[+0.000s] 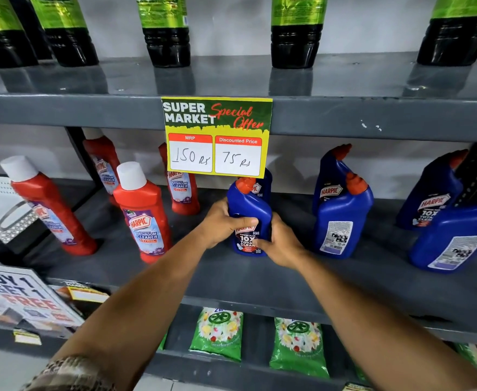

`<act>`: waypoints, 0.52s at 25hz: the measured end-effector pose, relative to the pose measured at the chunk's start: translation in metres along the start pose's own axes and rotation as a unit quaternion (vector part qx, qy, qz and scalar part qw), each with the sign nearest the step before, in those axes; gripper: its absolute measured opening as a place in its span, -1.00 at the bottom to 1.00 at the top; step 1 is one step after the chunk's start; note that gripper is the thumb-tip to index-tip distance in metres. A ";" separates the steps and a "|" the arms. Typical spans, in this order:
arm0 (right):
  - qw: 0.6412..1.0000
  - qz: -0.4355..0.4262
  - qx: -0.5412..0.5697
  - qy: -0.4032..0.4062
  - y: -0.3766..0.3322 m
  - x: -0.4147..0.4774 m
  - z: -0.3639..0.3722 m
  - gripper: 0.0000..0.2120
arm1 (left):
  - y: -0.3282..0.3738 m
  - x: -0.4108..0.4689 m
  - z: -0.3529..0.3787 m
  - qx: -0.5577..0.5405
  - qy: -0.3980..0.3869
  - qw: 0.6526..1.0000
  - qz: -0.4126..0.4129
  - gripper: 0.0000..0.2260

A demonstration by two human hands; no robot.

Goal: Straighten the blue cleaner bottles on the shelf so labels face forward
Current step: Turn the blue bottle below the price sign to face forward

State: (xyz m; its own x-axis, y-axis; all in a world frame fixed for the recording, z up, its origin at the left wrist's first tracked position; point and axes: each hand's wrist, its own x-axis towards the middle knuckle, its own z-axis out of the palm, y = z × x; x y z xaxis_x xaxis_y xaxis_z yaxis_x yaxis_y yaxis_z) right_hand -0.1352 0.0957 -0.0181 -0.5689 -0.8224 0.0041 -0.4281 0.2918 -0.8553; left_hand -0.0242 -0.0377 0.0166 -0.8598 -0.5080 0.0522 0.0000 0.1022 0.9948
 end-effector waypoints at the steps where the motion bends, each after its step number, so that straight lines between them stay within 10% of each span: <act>1: 1.000 0.004 0.003 0.001 0.001 0.001 0.001 -0.36 | -0.001 0.001 0.000 -0.001 0.005 1.000 0.001 -0.41; 5: 1.000 -0.001 0.021 -0.001 0.006 -0.003 0.002 -0.35 | -0.001 0.001 0.001 0.019 0.018 1.000 0.001 -0.36; 9: 0.997 -0.014 0.018 0.071 0.026 -0.027 -0.004 -0.38 | -0.001 -0.026 0.012 0.236 0.337 0.893 0.181 -0.38; 13: 0.982 -0.028 -0.121 0.141 0.057 -0.066 -0.039 -0.82 | 0.001 -0.049 0.074 0.303 0.202 0.841 0.399 -0.60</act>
State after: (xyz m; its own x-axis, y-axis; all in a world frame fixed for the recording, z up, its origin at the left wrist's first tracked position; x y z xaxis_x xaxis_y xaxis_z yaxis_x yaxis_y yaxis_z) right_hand -0.1499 0.1856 -0.0472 -0.6966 -0.6825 0.2210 -0.6000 0.3854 -0.7010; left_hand -0.0195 0.0508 0.0085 -0.4659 -0.3065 0.8301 0.1293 0.9044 0.4065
